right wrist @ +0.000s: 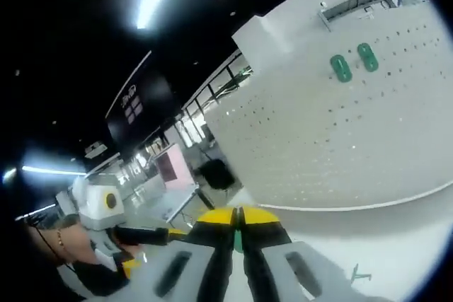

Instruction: Insert the hook assembly into the mounting plate slot until the hook locks in place.

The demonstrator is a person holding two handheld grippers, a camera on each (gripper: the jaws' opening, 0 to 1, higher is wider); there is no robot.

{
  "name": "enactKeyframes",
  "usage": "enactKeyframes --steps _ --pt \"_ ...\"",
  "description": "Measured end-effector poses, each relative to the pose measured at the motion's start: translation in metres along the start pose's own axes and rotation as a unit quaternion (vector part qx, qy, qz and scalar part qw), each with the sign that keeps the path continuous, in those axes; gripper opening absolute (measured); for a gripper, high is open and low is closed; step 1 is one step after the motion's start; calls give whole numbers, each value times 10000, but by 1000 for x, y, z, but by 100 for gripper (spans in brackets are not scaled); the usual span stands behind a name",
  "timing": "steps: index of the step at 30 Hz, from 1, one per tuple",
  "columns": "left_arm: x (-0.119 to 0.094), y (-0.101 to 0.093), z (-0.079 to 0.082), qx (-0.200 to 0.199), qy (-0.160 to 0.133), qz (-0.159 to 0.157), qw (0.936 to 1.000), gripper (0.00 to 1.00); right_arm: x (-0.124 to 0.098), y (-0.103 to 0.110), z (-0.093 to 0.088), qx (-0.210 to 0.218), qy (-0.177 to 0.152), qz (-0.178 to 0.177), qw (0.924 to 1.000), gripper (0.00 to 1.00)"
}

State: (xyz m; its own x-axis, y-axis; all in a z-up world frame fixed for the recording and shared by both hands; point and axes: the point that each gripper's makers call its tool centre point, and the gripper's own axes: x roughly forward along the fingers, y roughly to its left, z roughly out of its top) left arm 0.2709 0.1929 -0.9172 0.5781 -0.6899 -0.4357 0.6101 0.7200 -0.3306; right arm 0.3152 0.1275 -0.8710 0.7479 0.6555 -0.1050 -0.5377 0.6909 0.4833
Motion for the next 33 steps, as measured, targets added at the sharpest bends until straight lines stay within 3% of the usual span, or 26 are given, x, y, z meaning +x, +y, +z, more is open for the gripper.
enactKeyframes --steps 8,14,20,25,33 --pt "14 -18 18 -24 -175 -318 9993 73 -5 21 5 422 -291 179 9985 0" --pt "20 -24 19 -63 -112 -433 9990 60 -5 42 1 473 -318 398 9976 0" --pt "19 -26 21 -466 -160 -593 9970 42 -3 61 -3 266 -350 563 9974 0" --pt "13 -26 20 -572 -170 -718 9956 23 0 71 -6 93 -248 731 9970 0" --pt "8 -24 20 -823 -245 -802 9931 13 3 81 -10 -38 -224 798 9966 0"
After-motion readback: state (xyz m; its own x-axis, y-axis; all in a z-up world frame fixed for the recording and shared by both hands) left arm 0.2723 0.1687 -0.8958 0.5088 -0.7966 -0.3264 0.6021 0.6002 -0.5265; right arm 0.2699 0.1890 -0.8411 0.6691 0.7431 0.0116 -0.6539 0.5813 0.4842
